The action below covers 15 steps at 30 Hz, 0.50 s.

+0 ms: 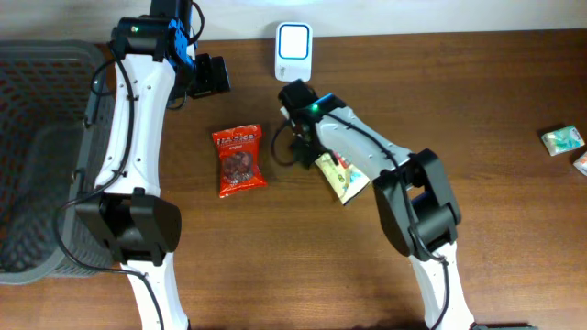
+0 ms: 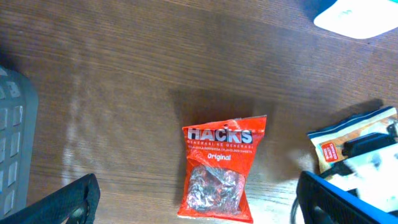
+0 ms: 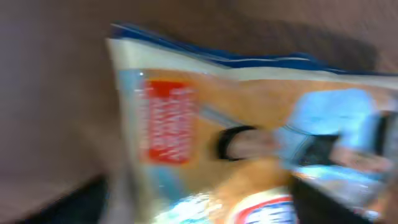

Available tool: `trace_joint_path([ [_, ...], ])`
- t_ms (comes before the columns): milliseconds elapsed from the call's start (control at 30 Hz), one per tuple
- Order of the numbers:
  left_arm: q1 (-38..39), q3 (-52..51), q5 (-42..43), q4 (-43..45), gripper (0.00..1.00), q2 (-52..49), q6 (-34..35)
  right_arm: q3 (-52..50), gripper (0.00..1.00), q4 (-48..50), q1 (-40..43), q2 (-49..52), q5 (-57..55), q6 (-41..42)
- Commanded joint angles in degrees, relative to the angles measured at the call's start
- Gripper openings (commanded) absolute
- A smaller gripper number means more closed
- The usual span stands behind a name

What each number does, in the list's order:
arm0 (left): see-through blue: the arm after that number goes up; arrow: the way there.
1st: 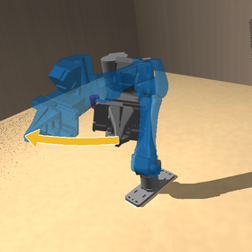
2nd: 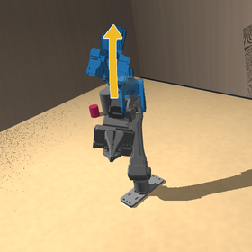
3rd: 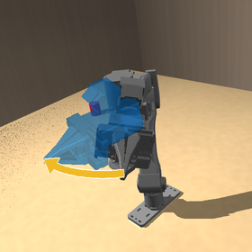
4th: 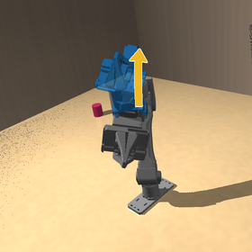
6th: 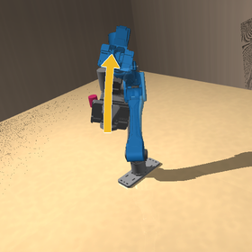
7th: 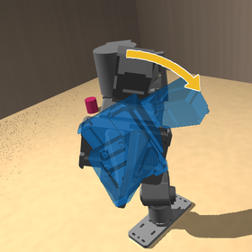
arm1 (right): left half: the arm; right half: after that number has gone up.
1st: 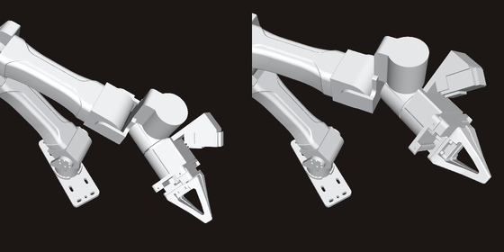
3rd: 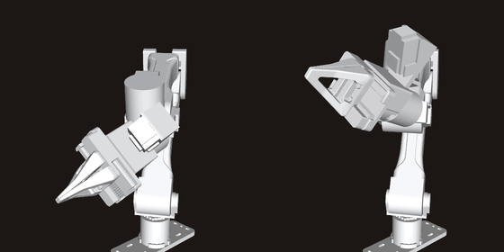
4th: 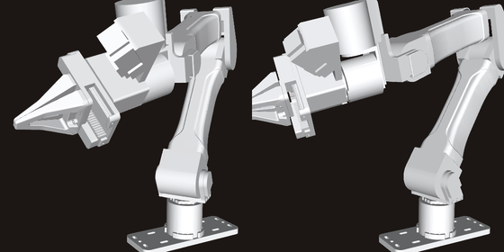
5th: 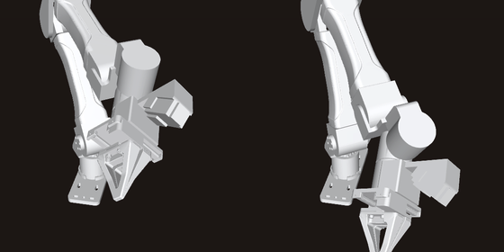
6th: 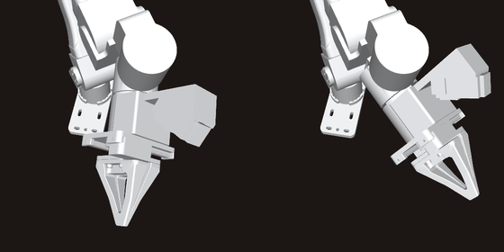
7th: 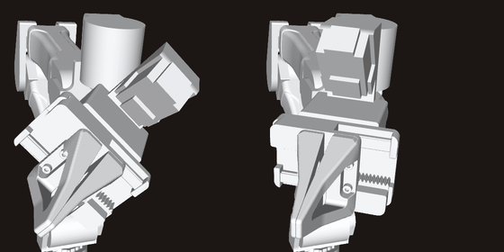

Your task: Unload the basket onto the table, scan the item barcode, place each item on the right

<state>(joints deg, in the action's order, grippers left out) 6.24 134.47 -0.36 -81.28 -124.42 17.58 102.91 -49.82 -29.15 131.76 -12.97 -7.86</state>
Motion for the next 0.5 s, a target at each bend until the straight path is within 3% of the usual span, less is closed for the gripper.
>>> trace_joint_path([
  [0,-0.02,0.13,0.42,-0.04,0.99,-0.39,-0.28,-4.04,0.34,-0.26,3.34,3.61,-2.08,1.9],
  [33,-0.02,0.13,0.44,-0.04,0.99,-0.39,-0.28,-3.08,0.1,-0.94,3.76,3.58,-2.05,4.33],
  [67,-0.02,0.13,0.44,-0.04,0.99,-0.39,-0.28,-1.7,0.05,-2.19,3.91,3.5,-1.81,5.53],
  [167,-0.02,0.13,0.44,-0.04,0.99,-0.39,-0.28,12.15,0.05,-15.17,4.44,3.48,9.97,5.55],
  [267,-0.02,0.13,0.44,-0.04,0.99,-0.39,-0.28,25.38,0.05,-25.97,8.79,3.48,42.1,-0.37],
  [367,-0.02,0.13,0.44,-0.07,0.99,-0.39,-0.28,21.51,0.05,-25.99,17.64,3.72,75.38,-5.46],
  [467,-0.02,0.13,0.44,-0.04,0.99,-0.39,-0.28,5.95,0.16,-16.22,23.21,3.74,91.25,-5.18],
])
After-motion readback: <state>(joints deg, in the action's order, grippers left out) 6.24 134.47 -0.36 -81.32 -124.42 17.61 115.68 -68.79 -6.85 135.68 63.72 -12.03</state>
